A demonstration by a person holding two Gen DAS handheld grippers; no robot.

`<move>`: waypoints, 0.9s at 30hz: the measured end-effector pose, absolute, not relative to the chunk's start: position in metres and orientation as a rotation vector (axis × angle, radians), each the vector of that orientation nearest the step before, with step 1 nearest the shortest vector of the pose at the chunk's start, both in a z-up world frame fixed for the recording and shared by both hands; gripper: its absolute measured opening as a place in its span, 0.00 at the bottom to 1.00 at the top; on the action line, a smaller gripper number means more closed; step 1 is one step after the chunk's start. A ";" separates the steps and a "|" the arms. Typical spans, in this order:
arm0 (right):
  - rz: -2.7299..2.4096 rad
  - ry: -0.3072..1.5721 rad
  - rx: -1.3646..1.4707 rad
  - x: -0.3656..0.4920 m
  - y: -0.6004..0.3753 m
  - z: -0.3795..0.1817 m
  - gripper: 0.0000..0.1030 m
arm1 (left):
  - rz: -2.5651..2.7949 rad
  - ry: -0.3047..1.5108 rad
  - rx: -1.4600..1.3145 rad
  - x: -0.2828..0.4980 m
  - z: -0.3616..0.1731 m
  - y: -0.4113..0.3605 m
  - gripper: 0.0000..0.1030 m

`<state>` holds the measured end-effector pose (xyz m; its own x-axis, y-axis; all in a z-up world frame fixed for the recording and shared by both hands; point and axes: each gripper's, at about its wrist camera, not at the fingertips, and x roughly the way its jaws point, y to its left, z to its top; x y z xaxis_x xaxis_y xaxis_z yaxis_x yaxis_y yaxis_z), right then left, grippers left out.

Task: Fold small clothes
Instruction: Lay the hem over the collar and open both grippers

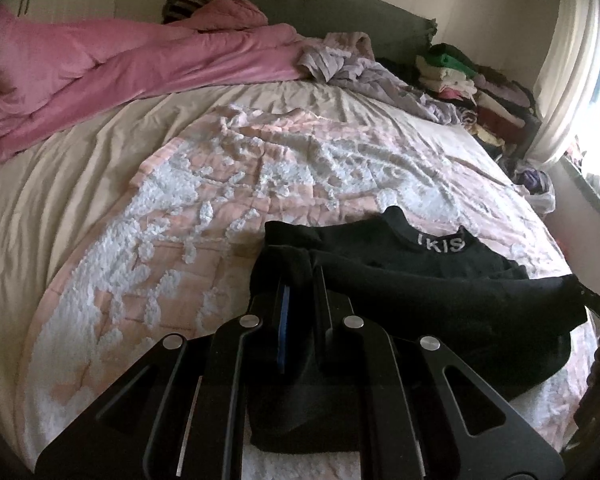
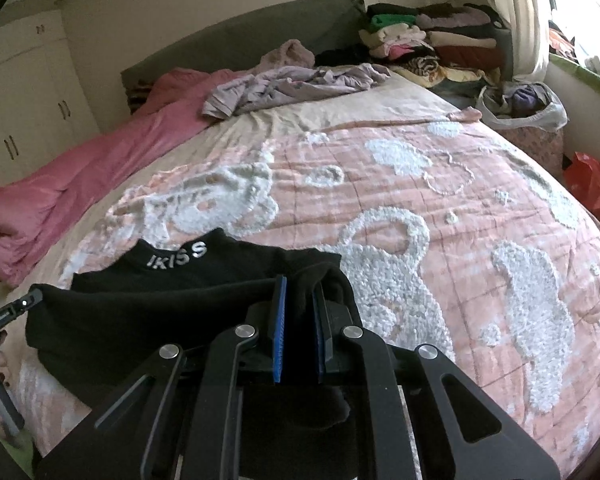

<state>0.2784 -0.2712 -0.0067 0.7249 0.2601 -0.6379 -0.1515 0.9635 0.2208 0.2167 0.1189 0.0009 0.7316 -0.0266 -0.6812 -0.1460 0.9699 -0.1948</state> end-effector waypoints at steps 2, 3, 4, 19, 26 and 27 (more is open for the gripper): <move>0.221 0.733 0.149 0.279 -0.270 -0.013 0.11 | 0.072 0.750 -0.230 0.218 -0.001 0.118 0.04; 0.220 0.736 0.149 0.280 -0.270 -0.016 0.11 | 0.075 0.750 -0.224 0.218 -0.002 0.117 0.04; 0.218 0.738 0.153 0.280 -0.271 -0.018 0.11 | 0.079 0.751 -0.216 0.218 -0.003 0.116 0.04; 0.239 0.712 0.170 0.267 -0.273 -0.017 0.50 | 0.071 0.709 -0.278 0.198 0.000 0.121 0.39; 0.242 0.641 0.122 0.243 -0.269 0.002 0.54 | 0.043 0.643 -0.238 0.172 0.019 0.108 0.41; 0.249 0.634 0.113 0.240 -0.267 0.004 0.54 | 0.030 0.643 -0.227 0.168 0.019 0.104 0.41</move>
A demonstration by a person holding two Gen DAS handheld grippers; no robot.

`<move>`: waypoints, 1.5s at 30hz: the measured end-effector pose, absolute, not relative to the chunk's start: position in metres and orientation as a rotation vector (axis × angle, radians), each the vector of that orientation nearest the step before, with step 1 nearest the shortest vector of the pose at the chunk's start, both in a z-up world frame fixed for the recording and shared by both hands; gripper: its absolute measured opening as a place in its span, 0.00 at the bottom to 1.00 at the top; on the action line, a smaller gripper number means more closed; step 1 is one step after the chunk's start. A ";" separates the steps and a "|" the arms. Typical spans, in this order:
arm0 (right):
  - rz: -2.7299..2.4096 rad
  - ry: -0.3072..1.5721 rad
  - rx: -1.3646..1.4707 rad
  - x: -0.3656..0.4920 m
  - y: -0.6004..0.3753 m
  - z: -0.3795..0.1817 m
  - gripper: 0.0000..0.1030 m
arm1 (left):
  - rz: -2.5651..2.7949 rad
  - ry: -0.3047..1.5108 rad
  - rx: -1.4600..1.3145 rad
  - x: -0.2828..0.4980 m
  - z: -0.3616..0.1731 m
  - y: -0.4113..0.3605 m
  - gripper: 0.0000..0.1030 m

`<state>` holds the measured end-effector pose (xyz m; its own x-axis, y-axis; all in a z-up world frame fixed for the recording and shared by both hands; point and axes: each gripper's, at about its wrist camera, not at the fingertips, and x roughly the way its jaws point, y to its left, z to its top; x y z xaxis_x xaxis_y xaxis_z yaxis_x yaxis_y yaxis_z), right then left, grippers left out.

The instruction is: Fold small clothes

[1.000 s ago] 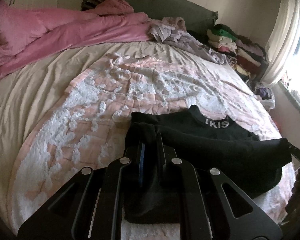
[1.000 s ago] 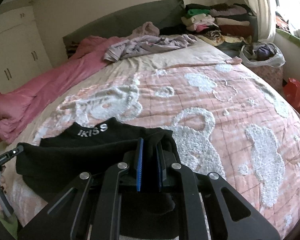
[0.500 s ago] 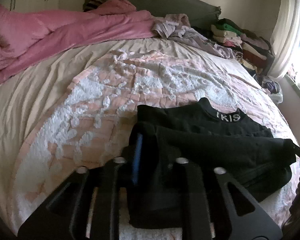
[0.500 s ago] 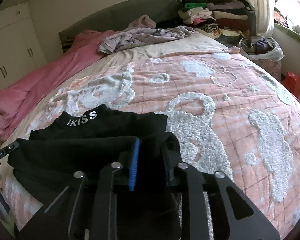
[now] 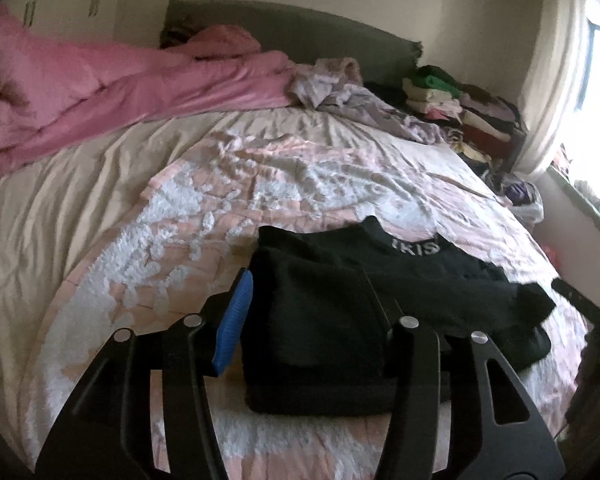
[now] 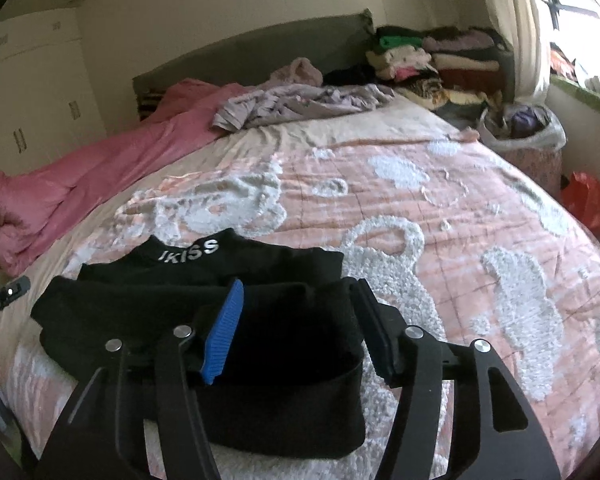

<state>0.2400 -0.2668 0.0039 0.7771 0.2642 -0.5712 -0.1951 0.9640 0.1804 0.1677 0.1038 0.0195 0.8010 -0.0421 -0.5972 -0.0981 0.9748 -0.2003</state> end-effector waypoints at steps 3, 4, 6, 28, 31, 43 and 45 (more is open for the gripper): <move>0.312 0.635 0.091 0.228 -0.256 0.007 0.53 | -0.010 0.660 -0.200 0.160 0.016 0.090 0.41; 0.338 0.643 0.083 0.225 -0.252 0.006 0.45 | -0.029 0.672 -0.187 0.158 0.013 0.082 0.40; 0.386 0.673 0.047 0.219 -0.239 0.002 0.33 | -0.075 0.694 -0.170 0.155 0.008 0.068 0.32; 0.463 0.808 -0.118 0.217 -0.184 -0.047 0.22 | -0.128 0.817 -0.038 0.181 -0.043 0.013 0.24; 0.466 0.806 -0.111 0.224 -0.184 -0.046 0.22 | -0.128 0.813 -0.046 0.190 -0.041 0.015 0.24; 0.450 0.775 -0.149 0.267 -0.173 -0.037 0.22 | -0.129 0.843 -0.087 0.239 -0.041 0.029 0.24; 0.435 0.759 -0.146 0.277 -0.175 -0.032 0.22 | -0.126 0.840 -0.093 0.248 -0.037 0.031 0.24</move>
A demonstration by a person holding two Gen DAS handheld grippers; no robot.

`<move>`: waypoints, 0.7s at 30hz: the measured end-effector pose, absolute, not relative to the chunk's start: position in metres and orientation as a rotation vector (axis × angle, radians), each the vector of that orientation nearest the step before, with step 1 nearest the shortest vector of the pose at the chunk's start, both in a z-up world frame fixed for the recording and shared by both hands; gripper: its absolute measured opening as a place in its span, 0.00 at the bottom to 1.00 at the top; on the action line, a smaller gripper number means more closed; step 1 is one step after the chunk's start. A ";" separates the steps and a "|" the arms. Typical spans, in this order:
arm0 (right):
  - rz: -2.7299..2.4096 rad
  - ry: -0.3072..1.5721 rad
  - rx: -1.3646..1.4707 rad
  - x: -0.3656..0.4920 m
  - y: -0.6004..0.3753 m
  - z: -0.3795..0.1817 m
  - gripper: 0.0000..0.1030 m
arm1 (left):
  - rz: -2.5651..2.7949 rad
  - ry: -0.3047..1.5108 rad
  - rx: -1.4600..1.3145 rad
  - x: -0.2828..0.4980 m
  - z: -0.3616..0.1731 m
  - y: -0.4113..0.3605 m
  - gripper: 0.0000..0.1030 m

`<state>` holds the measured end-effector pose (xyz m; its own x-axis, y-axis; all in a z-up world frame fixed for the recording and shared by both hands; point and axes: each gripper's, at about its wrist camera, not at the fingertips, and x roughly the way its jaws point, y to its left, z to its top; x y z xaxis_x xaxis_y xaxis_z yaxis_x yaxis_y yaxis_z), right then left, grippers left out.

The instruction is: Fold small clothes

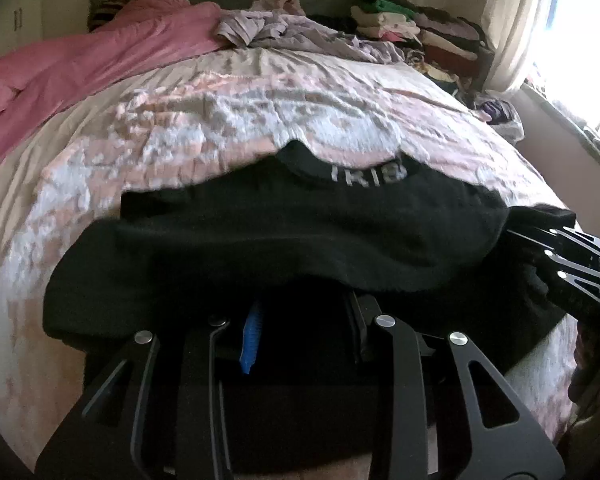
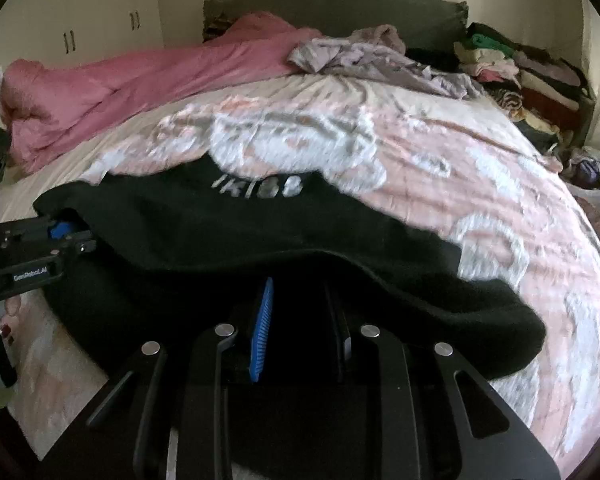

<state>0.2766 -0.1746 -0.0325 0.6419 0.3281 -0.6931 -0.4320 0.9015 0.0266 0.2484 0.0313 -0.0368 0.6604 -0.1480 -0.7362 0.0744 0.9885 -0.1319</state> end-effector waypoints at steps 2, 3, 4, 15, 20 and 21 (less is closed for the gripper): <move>0.421 0.745 -0.137 0.286 -0.179 -0.028 0.22 | -0.125 0.835 -0.104 0.257 -0.032 0.034 0.24; 0.414 0.739 -0.133 0.290 -0.180 -0.027 0.22 | -0.122 0.834 -0.112 0.263 -0.030 0.036 0.24; 0.406 0.732 -0.129 0.293 -0.183 -0.025 0.23 | -0.121 0.834 -0.117 0.268 -0.028 0.038 0.24; 0.293 0.612 -0.052 0.307 -0.229 -0.008 0.37 | -0.039 0.821 -0.226 0.306 -0.020 0.070 0.35; 0.254 0.570 0.015 0.303 -0.255 0.004 0.50 | -0.022 0.781 -0.271 0.287 -0.012 0.089 0.36; 0.243 0.566 0.023 0.302 -0.260 0.006 0.51 | -0.009 0.771 -0.273 0.280 -0.010 0.094 0.37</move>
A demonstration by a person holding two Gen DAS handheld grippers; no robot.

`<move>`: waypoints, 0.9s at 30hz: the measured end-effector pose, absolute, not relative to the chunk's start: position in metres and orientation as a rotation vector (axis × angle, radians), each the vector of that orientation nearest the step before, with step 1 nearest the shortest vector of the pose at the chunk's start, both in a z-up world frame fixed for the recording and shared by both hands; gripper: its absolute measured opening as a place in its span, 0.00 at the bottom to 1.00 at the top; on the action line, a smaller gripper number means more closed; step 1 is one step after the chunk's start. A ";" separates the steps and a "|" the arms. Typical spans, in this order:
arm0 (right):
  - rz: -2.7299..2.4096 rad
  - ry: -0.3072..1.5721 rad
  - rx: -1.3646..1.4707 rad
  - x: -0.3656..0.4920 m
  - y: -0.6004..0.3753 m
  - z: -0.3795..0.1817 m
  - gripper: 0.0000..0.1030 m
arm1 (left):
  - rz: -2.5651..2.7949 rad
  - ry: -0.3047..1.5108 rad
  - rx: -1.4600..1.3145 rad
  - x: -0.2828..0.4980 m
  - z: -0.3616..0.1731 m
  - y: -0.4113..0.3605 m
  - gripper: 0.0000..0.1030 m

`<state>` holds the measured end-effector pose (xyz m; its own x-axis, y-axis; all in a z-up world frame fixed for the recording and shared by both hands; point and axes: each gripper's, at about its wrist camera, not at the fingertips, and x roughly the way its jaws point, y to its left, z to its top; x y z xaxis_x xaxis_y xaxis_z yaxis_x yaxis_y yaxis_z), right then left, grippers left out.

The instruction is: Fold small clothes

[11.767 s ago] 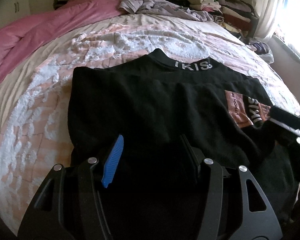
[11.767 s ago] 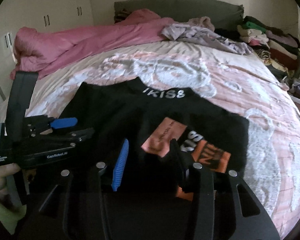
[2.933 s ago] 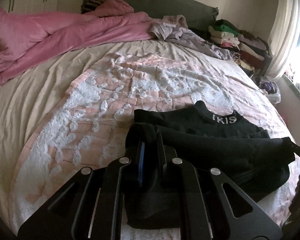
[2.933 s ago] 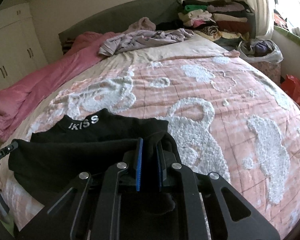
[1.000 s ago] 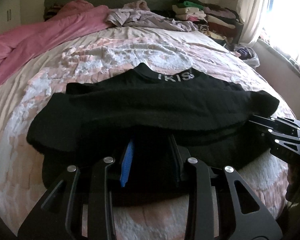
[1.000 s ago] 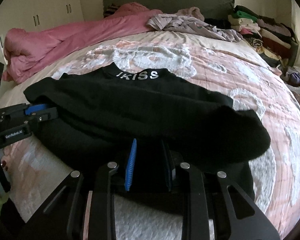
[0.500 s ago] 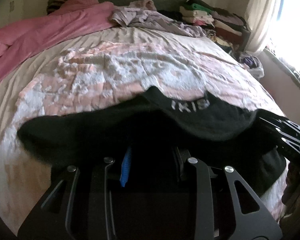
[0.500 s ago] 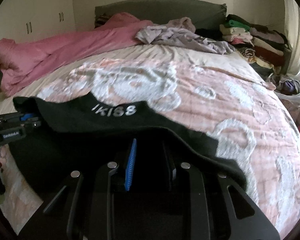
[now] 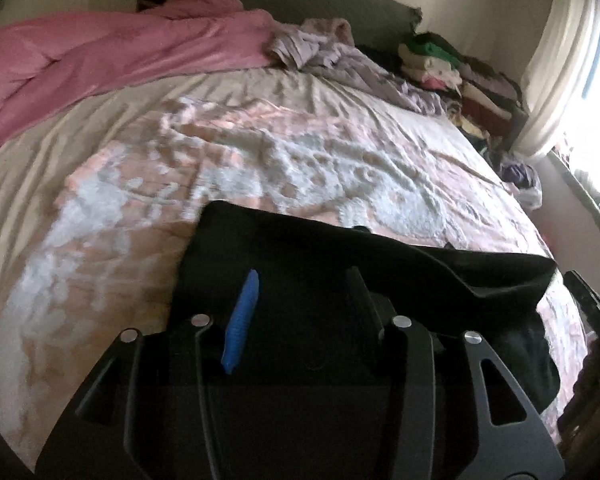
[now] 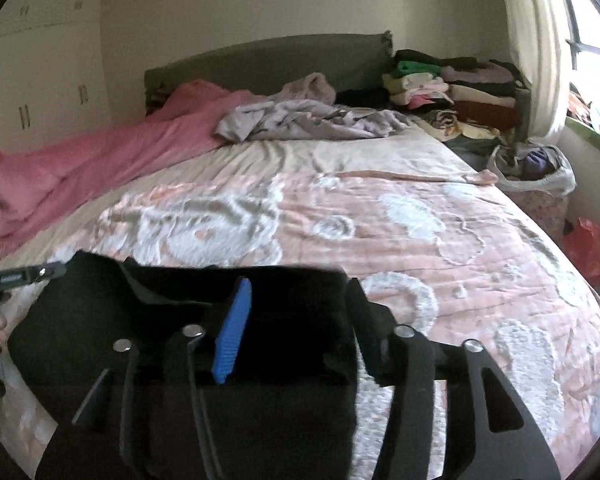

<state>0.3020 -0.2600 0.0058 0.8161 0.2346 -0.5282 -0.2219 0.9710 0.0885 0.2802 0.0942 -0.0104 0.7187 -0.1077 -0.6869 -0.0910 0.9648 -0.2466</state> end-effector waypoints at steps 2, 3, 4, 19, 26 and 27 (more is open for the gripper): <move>0.224 0.565 0.040 0.300 -0.270 0.007 0.52 | 0.001 0.765 -0.280 0.270 -0.009 0.102 0.39; 0.217 0.567 0.048 0.300 -0.274 0.007 0.53 | 0.006 0.761 -0.281 0.265 -0.009 0.105 0.40; 0.206 0.570 0.056 0.300 -0.278 0.007 0.54 | 0.015 0.761 -0.271 0.258 -0.010 0.107 0.41; 0.276 0.830 0.124 0.286 -0.276 -0.042 0.58 | 0.014 0.821 -0.284 0.209 -0.040 0.121 0.50; 0.308 0.837 0.148 0.266 -0.274 -0.042 0.58 | 0.009 0.819 -0.273 0.204 -0.038 0.117 0.54; 0.306 0.839 0.151 0.263 -0.274 -0.044 0.58 | 0.010 0.823 -0.266 0.204 -0.038 0.116 0.54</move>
